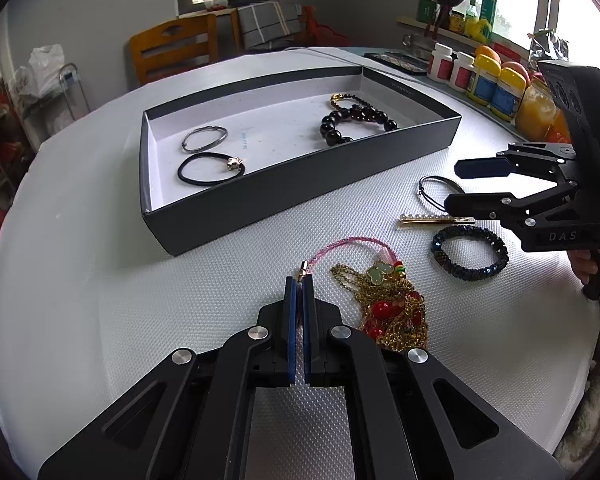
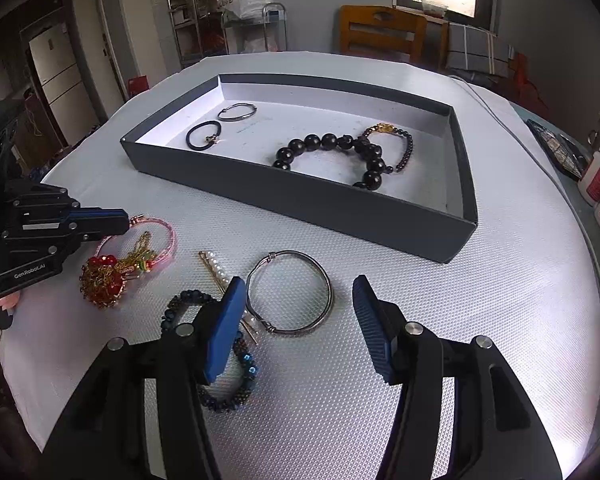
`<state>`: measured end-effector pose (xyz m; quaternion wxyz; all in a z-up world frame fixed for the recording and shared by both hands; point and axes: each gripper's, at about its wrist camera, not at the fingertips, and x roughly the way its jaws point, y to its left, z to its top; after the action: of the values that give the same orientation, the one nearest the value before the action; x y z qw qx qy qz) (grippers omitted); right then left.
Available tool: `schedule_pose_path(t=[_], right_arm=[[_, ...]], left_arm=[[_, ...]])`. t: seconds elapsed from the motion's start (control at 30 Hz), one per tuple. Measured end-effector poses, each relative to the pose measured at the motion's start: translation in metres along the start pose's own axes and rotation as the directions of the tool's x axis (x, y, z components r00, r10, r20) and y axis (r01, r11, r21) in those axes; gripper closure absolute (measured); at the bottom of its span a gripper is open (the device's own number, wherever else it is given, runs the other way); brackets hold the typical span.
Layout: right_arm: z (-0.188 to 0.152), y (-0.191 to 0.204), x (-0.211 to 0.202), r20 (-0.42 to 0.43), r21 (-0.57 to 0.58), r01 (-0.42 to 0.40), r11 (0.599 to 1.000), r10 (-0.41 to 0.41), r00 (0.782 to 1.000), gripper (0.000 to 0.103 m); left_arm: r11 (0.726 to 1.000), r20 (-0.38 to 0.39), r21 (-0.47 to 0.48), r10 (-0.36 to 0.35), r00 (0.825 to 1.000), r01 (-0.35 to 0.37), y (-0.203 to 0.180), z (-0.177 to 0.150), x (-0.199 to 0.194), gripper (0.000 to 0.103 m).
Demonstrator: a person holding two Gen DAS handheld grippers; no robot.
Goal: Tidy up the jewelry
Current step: 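Grasp the silver twisted bangle with the right gripper while the left regrips the red pendant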
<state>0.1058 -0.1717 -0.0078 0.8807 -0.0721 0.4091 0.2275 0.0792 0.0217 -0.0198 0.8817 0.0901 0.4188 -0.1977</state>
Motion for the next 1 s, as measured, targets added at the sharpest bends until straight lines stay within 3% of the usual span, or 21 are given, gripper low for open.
schedule_pose_path(t=[0.23, 0.43, 0.63, 0.67, 0.7, 0.8, 1.0], right_arm=[[0.001, -0.01, 0.002, 0.0, 0.044, 0.015, 0.999, -0.015, 1.0, 0.048], [0.004, 0.002, 0.006, -0.012, 0.011, -0.014, 1.0, 0.015, 1.0, 0.048], [0.007, 0.009, 0.011, -0.025, -0.033, 0.015, 0.999, -0.016, 1.0, 0.047], [0.006, 0.009, 0.01, -0.025, -0.036, 0.016, 0.999, -0.017, 1.0, 0.048], [0.005, 0.009, 0.009, -0.022, -0.044, 0.016, 0.999, -0.016, 1.0, 0.056], [0.004, 0.009, 0.007, -0.02, -0.046, 0.017, 0.999, -0.018, 1.0, 0.056], [0.006, 0.005, 0.002, 0.002, -0.02, 0.013, 1.0, -0.013, 1.0, 0.056]], left_arm=[[1.0, 0.001, 0.0, 0.001, 1.0, -0.001, 0.001, -0.001, -0.001, 0.1], [1.0, 0.001, -0.002, -0.001, 1.0, 0.001, 0.0, -0.001, -0.001, 0.1], [1.0, 0.001, -0.005, -0.006, 1.0, 0.006, 0.0, -0.002, -0.002, 0.1], [1.0, 0.001, -0.005, -0.007, 1.0, 0.007, 0.0, -0.002, -0.002, 0.1], [1.0, 0.001, -0.003, -0.008, 1.0, 0.008, -0.001, -0.002, -0.002, 0.1], [1.0, 0.003, 0.007, 0.0, 1.0, 0.0, -0.003, -0.003, -0.002, 0.101], [1.0, 0.058, 0.009, -0.006, 0.998, 0.005, -0.007, 0.001, -0.022, 0.101]])
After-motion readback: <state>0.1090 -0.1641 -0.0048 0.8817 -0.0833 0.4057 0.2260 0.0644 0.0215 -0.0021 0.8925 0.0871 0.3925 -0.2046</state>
